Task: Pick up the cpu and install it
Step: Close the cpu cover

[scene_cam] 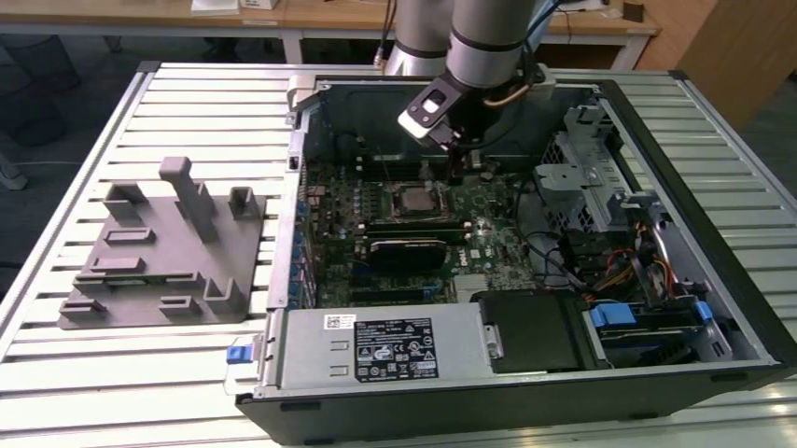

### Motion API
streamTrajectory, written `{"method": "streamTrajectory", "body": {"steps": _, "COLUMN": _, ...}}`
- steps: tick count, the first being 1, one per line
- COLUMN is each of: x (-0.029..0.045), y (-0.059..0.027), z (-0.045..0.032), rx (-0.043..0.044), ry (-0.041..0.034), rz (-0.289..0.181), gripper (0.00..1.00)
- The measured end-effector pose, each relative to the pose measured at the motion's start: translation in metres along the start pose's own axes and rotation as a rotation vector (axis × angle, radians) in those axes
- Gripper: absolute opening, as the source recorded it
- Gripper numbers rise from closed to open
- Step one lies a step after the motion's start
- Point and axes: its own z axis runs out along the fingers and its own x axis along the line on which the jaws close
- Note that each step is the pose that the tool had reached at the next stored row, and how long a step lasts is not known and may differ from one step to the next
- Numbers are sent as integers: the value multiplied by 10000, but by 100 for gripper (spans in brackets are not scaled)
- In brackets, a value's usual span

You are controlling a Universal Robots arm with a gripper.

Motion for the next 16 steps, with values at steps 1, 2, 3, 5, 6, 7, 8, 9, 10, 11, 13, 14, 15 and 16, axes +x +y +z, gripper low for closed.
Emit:
{"method": "streamTrajectory", "body": {"steps": 1, "x": 1, "y": -4, "z": 5, "rx": 0, "ry": 0, "rz": -1, "gripper": 11}}
{"method": "streamTrajectory", "body": {"steps": 2, "x": 2, "y": -9, "z": 9, "rx": -1, "ry": 1, "rz": -1, "gripper": 11}}
{"method": "streamTrajectory", "body": {"steps": 3, "x": 3, "y": -15, "z": 13, "rx": 0, "ry": 0, "rz": 0, "gripper": 11}}
{"method": "streamTrajectory", "body": {"steps": 5, "x": 6, "y": -27, "z": 22, "rx": 0, "ry": 0, "rz": -1, "gripper": 11}}
{"method": "streamTrajectory", "body": {"steps": 6, "x": 7, "y": -35, "z": 27, "rx": 0, "ry": 0, "rz": 0, "gripper": 11}}
{"method": "streamTrajectory", "body": {"steps": 7, "x": 8, "y": -42, "z": 32, "rx": 0, "ry": 0, "rz": 0, "gripper": 11}}
{"method": "streamTrajectory", "body": {"steps": 8, "x": 10, "y": -50, "z": 36, "rx": 0, "ry": -1, "rz": 0, "gripper": 11}}
{"method": "streamTrajectory", "body": {"steps": 9, "x": 11, "y": -59, "z": 41, "rx": 0, "ry": 0, "rz": 0, "gripper": 11}}
{"method": "streamTrajectory", "body": {"steps": 10, "x": 12, "y": -68, "z": 45, "rx": 0, "ry": 0, "rz": -1, "gripper": 11}}
{"method": "streamTrajectory", "body": {"steps": 11, "x": 13, "y": -79, "z": 49, "rx": 0, "ry": 0, "rz": -1, "gripper": 11}}
{"method": "streamTrajectory", "body": {"steps": 13, "x": 15, "y": -104, "z": 51, "rx": 2, "ry": -3, "rz": -1, "gripper": 11}}
{"method": "streamTrajectory", "body": {"steps": 14, "x": 16, "y": -117, "z": 52, "rx": 1, "ry": -3, "rz": -1, "gripper": 11}}
{"method": "streamTrajectory", "body": {"steps": 15, "x": 17, "y": -132, "z": 54, "rx": 0, "ry": -1, "rz": 0, "gripper": 11}}
{"method": "streamTrajectory", "body": {"steps": 16, "x": 19, "y": -148, "z": 54, "rx": 0, "ry": 0, "rz": -1, "gripper": 11}}
